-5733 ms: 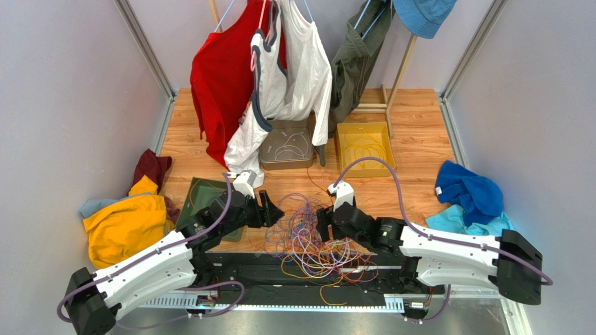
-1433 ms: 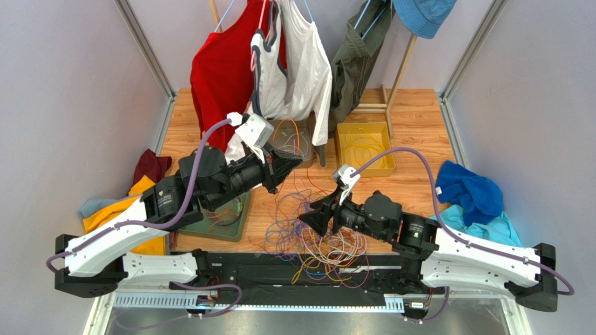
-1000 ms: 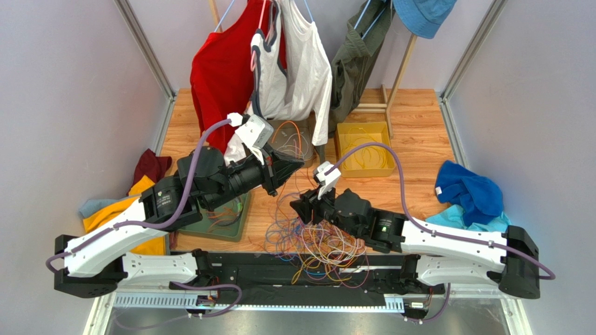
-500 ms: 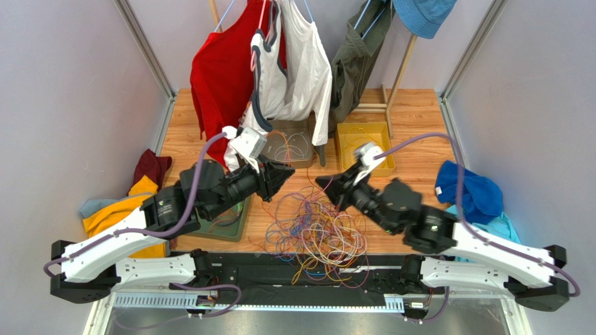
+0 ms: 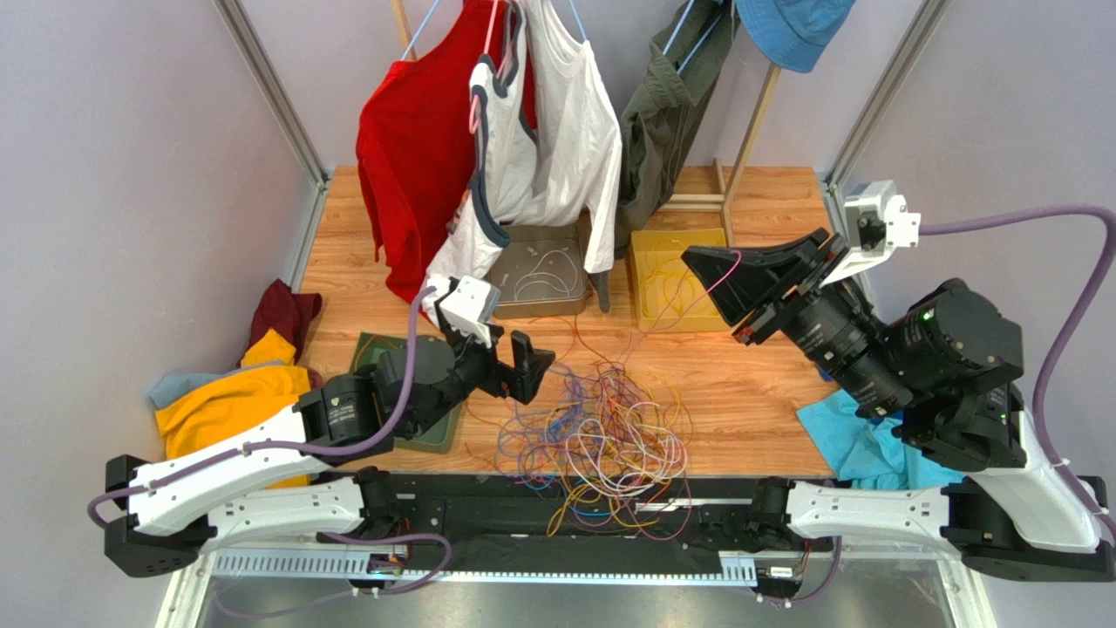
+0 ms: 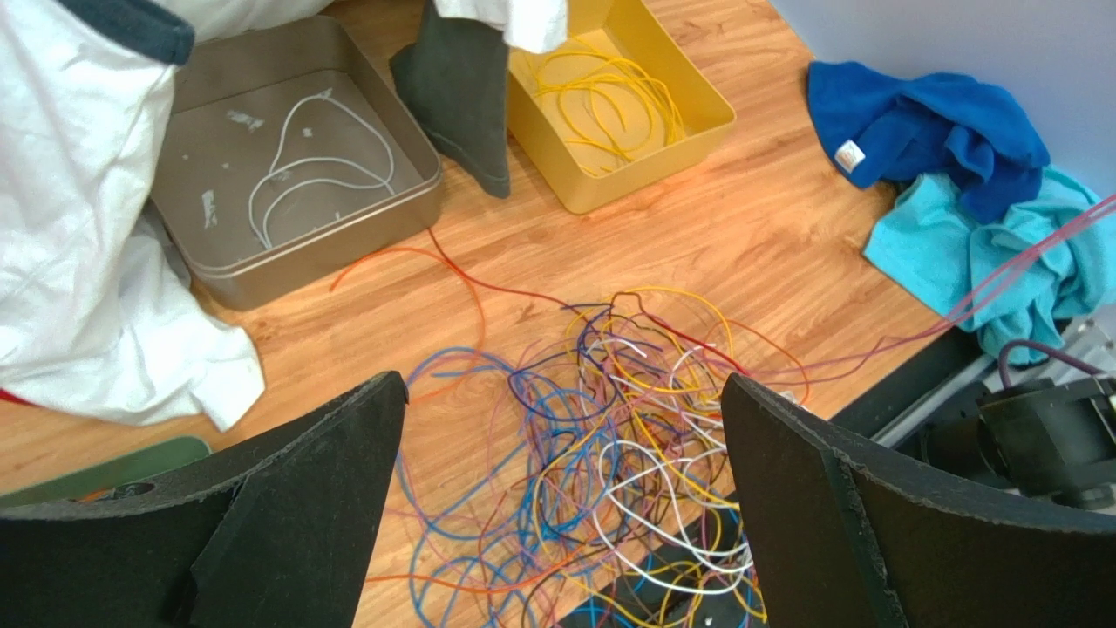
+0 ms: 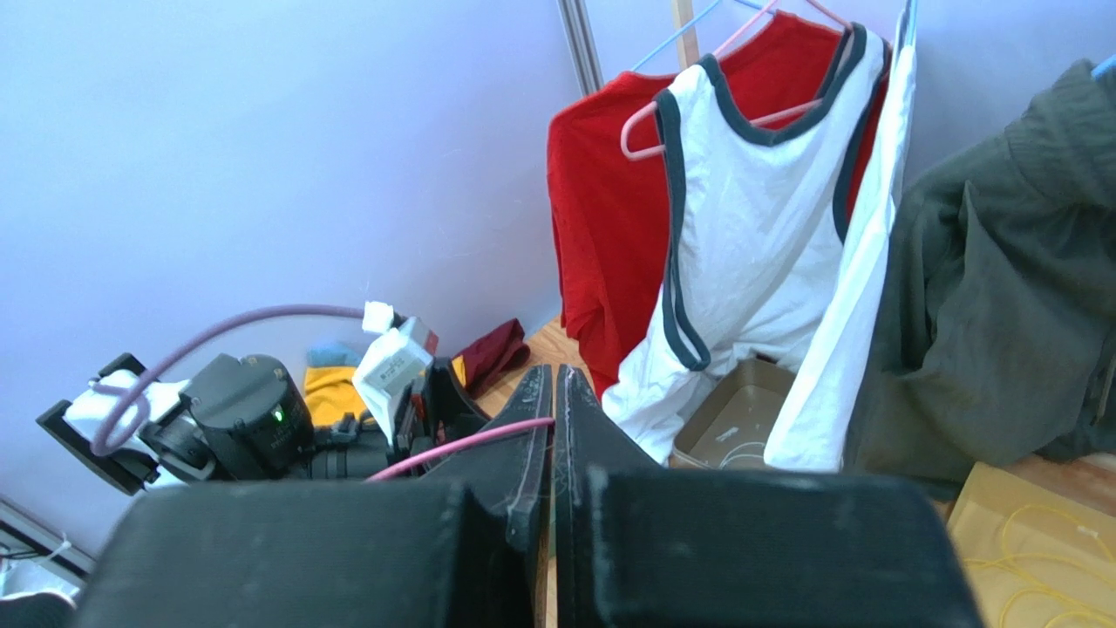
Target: Untangle the cables
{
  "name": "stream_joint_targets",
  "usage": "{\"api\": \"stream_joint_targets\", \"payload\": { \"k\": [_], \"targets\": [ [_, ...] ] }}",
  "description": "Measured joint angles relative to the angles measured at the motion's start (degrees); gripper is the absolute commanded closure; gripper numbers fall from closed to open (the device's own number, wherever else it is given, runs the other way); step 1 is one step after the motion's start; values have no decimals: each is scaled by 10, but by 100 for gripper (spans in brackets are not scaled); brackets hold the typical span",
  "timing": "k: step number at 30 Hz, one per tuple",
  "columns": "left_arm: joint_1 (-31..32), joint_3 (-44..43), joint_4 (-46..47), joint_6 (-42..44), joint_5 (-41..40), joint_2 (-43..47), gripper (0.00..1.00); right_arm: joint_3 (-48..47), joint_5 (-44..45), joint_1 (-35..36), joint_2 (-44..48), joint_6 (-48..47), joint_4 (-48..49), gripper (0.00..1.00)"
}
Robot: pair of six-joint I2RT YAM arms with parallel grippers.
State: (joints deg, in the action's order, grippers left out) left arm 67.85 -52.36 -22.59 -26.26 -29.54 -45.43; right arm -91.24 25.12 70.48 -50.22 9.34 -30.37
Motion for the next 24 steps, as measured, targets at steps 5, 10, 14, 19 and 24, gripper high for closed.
{"api": "stream_joint_targets", "payload": {
  "k": [5, 10, 14, 19, 24],
  "targets": [
    [0, 79, 49, -16, -9, 42, 1, -94, -16, 0, -49, -24, -32, 100],
    [0, 186, 181, -8, 40, 81, 2, -169, -48, 0, -85, -35, -33, 100],
    [0, 252, 334, 17, 113, 88, 1, -197, -68, 0, -99, -33, -34, 100],
    [0, 243, 465, 50, 190, 12, 1, -198, -90, 0, -109, -21, -36, 100],
    [0, 236, 567, 67, 248, -82, 1, -217, -112, 0, -132, -1, -51, 100]
  ]
}}
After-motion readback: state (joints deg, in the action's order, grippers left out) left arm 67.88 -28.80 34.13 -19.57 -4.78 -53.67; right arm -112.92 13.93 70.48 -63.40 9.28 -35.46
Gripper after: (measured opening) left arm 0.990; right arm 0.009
